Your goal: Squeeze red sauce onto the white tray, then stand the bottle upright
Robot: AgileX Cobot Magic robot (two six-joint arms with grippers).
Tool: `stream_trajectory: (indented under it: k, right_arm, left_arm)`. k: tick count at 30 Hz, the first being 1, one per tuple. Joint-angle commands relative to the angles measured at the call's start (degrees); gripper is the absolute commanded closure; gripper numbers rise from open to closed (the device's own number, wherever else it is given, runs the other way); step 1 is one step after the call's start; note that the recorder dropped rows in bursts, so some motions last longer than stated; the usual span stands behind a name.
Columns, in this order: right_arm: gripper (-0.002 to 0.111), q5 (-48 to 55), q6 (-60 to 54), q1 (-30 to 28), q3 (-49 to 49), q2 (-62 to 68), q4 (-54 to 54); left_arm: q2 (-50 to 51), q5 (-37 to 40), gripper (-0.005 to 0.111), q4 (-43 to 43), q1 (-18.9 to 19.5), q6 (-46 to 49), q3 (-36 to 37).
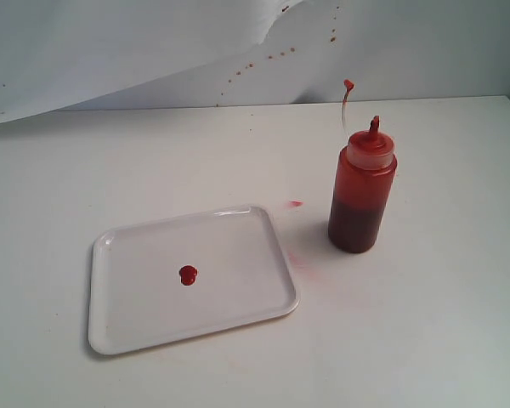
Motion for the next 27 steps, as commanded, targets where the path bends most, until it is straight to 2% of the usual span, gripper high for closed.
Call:
stream_trajectory:
  k: [1, 2, 4, 7, 12, 18, 21, 27]
  right_arm:
    - [0.108, -0.06, 0.06, -0.39, -0.05, -0.22, -0.26]
    - [0.108, -0.06, 0.06, -0.39, -0.05, -0.22, -0.26]
    - [0.108, -0.06, 0.06, -0.39, -0.05, -0.22, -0.26]
    - [0.108, -0.06, 0.06, -0.39, -0.05, -0.22, -0.26]
    - [0.108, -0.06, 0.06, -0.39, -0.05, -0.22, -0.26]
    - [0.108, -0.06, 0.06, -0.39, -0.05, -0.22, -0.26]
    - [0.108, -0.06, 0.06, -0.39, -0.05, -0.22, -0.26]
    - [0.108, -0.06, 0.06, -0.39, -0.05, -0.22, -0.26]
  left_arm:
    - [-0.12, 9.79, 0.105, -40.51, -0.39, 30.29, 6.06]
    - [-0.12, 11.58, 0.105, -51.17, -0.39, 39.87, 7.16]
    - [-0.12, 15.19, 0.105, -65.24, -0.39, 54.69, 8.33]
    - [-0.12, 23.24, 0.105, -75.6, -0.39, 70.72, 8.87]
    - [-0.12, 32.76, 0.105, -80.96, -0.39, 87.56, 8.87]
    - [-0.12, 37.11, 0.105, -92.55, -0.39, 109.87, 8.87]
    - [-0.12, 39.24, 0.105, -93.94, -0.39, 113.96, 9.21]
    - [-0.12, 38.19, 0.105, -93.62, -0.39, 114.34, 13.19]
